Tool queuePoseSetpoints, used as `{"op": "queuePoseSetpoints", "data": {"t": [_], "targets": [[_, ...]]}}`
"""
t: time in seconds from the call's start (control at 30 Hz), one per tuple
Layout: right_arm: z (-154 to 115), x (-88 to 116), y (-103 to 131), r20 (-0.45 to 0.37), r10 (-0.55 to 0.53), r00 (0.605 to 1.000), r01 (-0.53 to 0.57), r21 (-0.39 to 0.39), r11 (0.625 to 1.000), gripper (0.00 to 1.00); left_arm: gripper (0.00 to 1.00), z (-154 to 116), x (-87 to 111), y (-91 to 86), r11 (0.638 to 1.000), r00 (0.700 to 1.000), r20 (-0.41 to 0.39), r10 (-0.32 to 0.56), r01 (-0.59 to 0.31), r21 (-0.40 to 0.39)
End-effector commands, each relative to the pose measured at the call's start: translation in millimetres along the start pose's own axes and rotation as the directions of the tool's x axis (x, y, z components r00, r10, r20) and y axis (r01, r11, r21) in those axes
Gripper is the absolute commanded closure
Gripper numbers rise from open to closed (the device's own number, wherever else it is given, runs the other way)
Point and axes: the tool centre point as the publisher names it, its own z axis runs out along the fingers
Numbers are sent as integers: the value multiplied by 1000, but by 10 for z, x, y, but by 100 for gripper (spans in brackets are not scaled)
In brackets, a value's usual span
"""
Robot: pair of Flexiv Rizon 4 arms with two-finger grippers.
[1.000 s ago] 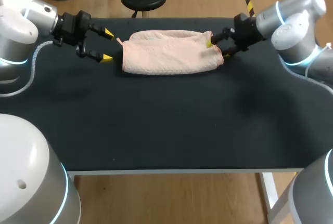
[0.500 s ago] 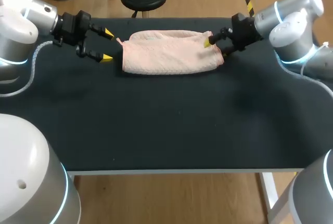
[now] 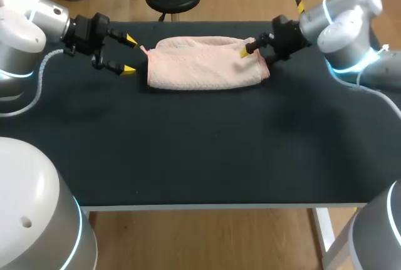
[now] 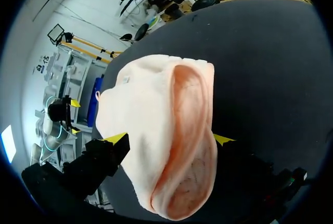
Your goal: Fold the towel
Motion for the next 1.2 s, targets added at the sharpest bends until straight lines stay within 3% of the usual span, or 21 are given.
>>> {"op": "queuePoseSetpoints", "data": {"t": [0.03,0.1,0.17,0.2,0.57,0.77,0.97,1.2], "targets": [[135,2,26,-5,-2,1000,3,8,1000,27,0,2,3,6,1000,1000,2,2,-2,1],[157,27,19,-1,-5,1000,5,14,1000,55,0,2,3,6,1000,1000,2,2,-2,1],[171,39,11,12,-6,1000,6,18,1000,76,0,2,3,6,1000,1000,2,2,-2,1],[173,45,9,18,-5,1000,5,17,1000,99,0,2,3,6,1000,1000,2,2,-2,1],[92,267,69,163,-20,986,22,-10,1000,100,0,2,3,6,1000,1000,2,2,-2,1],[145,577,171,217,-51,975,54,-11,998,100,0,2,3,6,1000,1000,2,2,-2,1],[442,983,305,261,-81,962,82,6,997,100,0,2,3,6,1000,1000,2,2,-2,1],[988,1515,414,277,-132,952,122,51,991,100,0,2,3,6,1000,1000,2,2,-2,1]]}}
